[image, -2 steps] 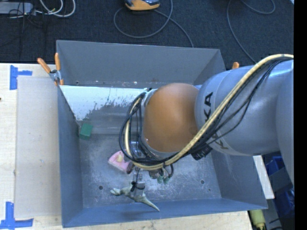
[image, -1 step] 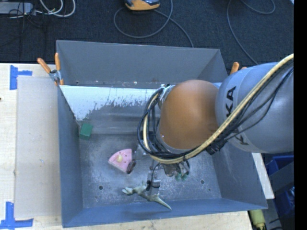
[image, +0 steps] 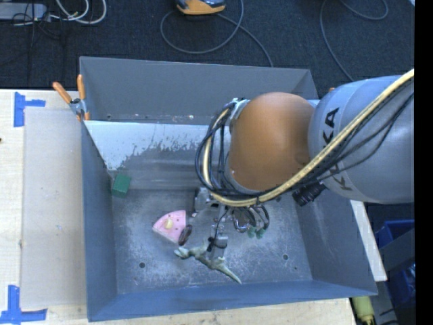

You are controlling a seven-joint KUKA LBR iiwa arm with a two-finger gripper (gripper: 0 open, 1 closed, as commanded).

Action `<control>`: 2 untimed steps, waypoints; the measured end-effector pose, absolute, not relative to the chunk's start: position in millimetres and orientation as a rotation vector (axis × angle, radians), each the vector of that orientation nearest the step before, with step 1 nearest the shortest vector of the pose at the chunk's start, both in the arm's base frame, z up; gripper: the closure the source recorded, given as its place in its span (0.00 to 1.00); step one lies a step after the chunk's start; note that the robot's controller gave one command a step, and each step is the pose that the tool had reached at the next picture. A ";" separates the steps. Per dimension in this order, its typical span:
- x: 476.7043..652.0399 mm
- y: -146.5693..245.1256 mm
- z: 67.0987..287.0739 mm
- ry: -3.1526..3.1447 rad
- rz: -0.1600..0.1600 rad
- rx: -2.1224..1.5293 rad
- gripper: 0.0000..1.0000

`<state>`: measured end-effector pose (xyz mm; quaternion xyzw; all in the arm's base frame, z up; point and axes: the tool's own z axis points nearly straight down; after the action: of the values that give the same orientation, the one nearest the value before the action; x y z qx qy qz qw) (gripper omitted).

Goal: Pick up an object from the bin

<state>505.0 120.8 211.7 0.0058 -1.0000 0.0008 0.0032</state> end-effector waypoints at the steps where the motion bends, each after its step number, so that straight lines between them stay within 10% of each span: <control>1: 497.1 107.7 159.0 -3.139 0.000 0.039 0.00; 2: 498.9 91.8 121.9 -3.129 0.003 0.141 0.00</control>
Offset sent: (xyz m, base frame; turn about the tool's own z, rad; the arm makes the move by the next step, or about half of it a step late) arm -0.0047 -0.0316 -0.0913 -0.0796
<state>498.9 91.8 121.9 0.0449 -0.9990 0.0008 0.0048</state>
